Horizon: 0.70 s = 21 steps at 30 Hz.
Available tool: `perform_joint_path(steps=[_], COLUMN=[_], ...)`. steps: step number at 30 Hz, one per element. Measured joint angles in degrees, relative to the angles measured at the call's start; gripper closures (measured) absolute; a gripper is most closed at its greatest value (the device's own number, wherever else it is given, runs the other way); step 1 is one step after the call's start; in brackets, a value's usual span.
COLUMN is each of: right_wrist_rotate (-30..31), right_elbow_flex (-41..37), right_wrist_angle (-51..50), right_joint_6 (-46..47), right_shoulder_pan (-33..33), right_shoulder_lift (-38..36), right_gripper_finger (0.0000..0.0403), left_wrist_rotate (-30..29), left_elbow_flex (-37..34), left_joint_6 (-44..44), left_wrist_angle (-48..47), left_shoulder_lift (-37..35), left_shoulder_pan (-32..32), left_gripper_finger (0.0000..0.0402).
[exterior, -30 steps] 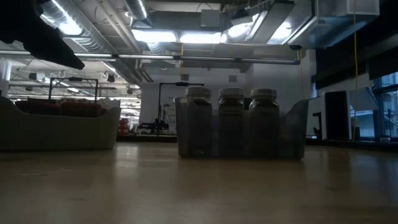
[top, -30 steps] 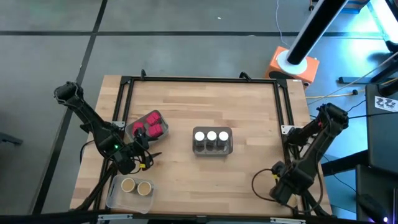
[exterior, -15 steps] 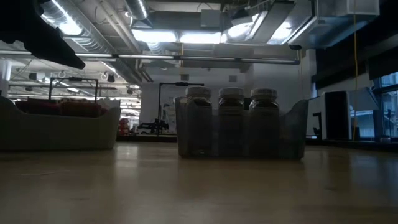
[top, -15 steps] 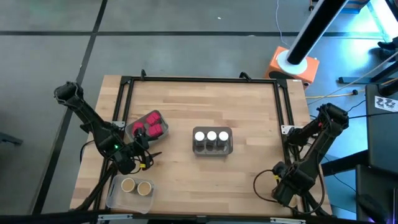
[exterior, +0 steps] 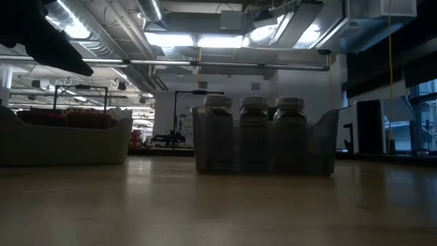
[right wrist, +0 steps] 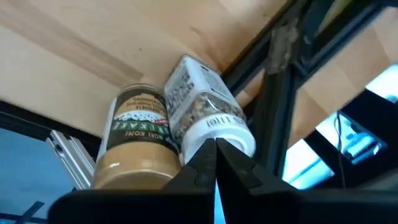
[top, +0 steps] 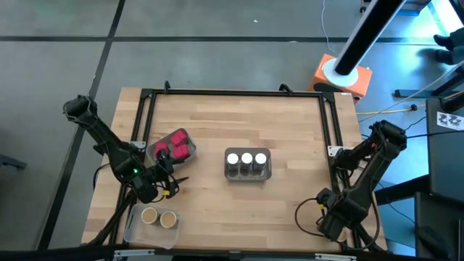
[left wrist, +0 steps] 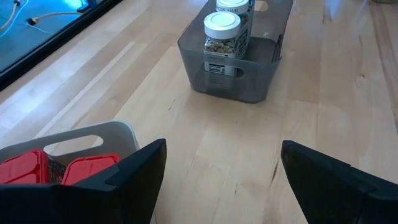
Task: Sort spices by type
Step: Put the white seasoning bottle into the black bin
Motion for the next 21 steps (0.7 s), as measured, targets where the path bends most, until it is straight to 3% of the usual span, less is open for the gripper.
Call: perform_joint_path(steps=[16, 21], right_wrist_rotate=[-0.1, 6.7], right_elbow_flex=[-2.1, 2.2], right_wrist_angle=[3.3, 0.5], right_joint_6=[-1.0, -1.0], right_shoulder_pan=[0.4, 0.5], right_shoulder_lift=[-0.3, -0.1], right_gripper_finger=[0.0392, 0.0398], left_wrist_rotate=[-0.3, -0.4], left_elbow_flex=[0.0, 0.0], left_joint_6=[-0.2, -0.1], left_wrist_angle=[0.0, 0.0], left_shoulder_lift=[0.0, 0.0], left_shoulder_pan=[0.0, 0.0], left_gripper_finger=[0.0100, 0.0100])
